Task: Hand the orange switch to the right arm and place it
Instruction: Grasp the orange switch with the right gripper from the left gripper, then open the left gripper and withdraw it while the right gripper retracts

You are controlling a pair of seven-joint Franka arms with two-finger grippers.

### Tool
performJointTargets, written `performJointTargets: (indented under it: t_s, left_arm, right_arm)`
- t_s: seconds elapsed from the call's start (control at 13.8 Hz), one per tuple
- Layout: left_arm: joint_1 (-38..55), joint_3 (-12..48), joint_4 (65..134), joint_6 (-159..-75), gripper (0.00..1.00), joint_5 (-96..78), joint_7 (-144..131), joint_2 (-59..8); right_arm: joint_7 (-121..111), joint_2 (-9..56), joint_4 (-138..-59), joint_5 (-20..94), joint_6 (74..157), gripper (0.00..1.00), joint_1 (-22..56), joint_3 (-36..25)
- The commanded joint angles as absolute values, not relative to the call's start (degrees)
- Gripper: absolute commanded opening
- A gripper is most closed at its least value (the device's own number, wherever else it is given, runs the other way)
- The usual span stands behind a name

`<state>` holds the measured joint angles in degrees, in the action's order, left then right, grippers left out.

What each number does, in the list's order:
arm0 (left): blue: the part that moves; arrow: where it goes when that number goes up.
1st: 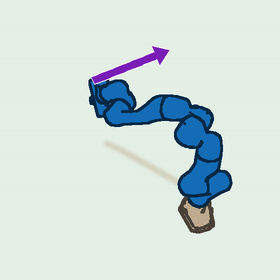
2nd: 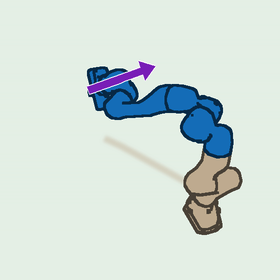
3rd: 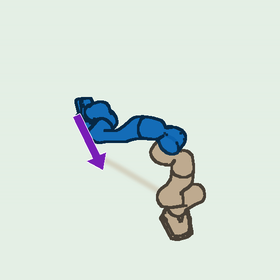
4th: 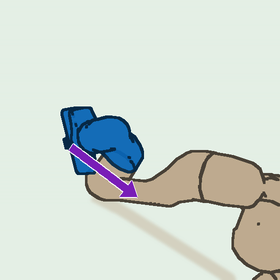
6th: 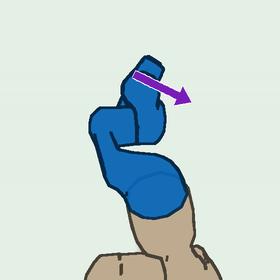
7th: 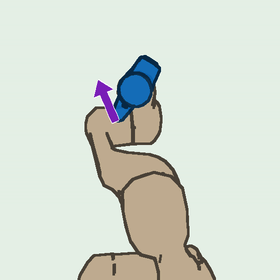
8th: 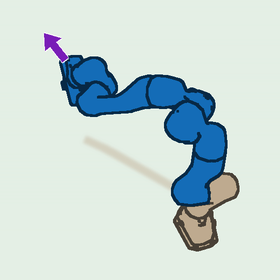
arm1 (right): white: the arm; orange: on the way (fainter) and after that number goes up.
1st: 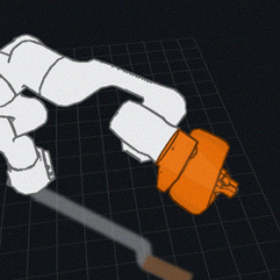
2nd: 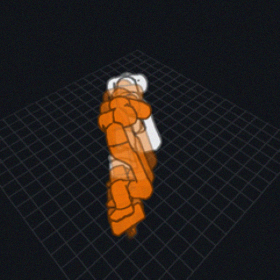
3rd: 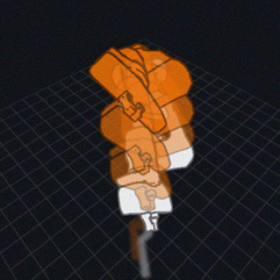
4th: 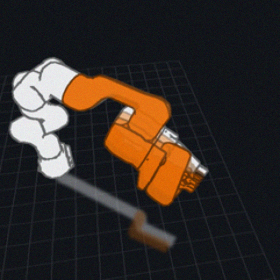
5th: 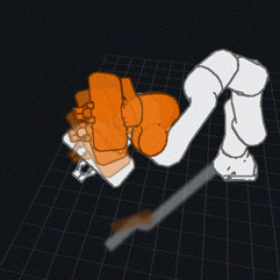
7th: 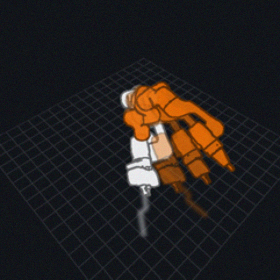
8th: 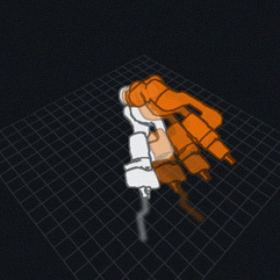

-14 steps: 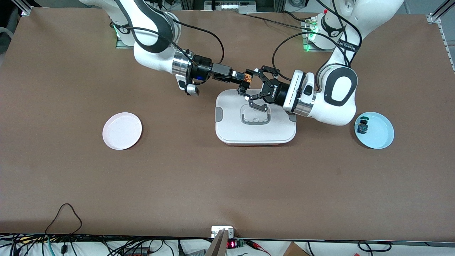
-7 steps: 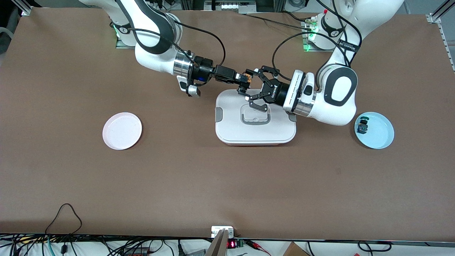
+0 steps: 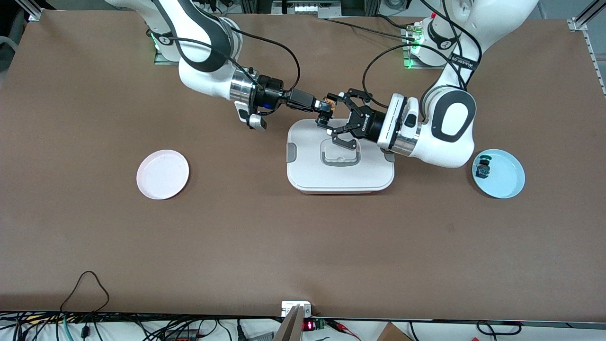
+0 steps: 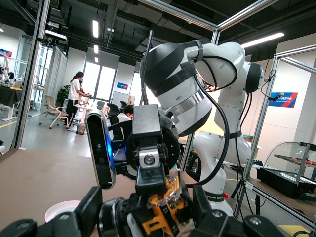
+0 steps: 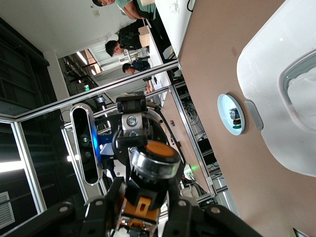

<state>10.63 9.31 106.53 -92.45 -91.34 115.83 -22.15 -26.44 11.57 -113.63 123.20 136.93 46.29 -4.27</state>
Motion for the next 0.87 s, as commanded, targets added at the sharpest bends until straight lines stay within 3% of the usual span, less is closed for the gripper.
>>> performJointTargets:
  t_s: [0.0, 0.07, 0.14, 0.22, 0.8]
  left_arm:
    - [10.8, 9.5, 106.5, -92.5, 0.00, -93.1, 115.9, -22.1]
    - [10.8, 9.5, 106.5, -92.5, 0.08, -93.2, 115.8, -22.1]
    - [10.8, 9.5, 106.5, -92.5, 0.27, -93.1, 115.8, -22.1]
    - [10.7, 9.5, 106.6, -92.5, 0.99, -93.1, 116.0, -22.0]
    - [10.6, 9.5, 106.6, -92.5, 1.00, -93.1, 115.5, -21.6]
  right_arm:
    - [-27.3, 12.3, -112.1, 123.4, 137.9, 0.00, 46.5, -4.5]
    - [-27.3, 12.3, -112.1, 123.3, 137.9, 0.00, 46.4, -4.5]
    - [-27.3, 12.3, -112.0, 123.3, 137.9, 0.00, 46.4, -4.6]
    - [-27.3, 12.3, -111.8, 123.3, 137.9, 0.00, 46.4, -4.6]
    - [-26.9, 11.7, -111.8, 123.0, 137.7, 0.00, 45.6, -5.1]
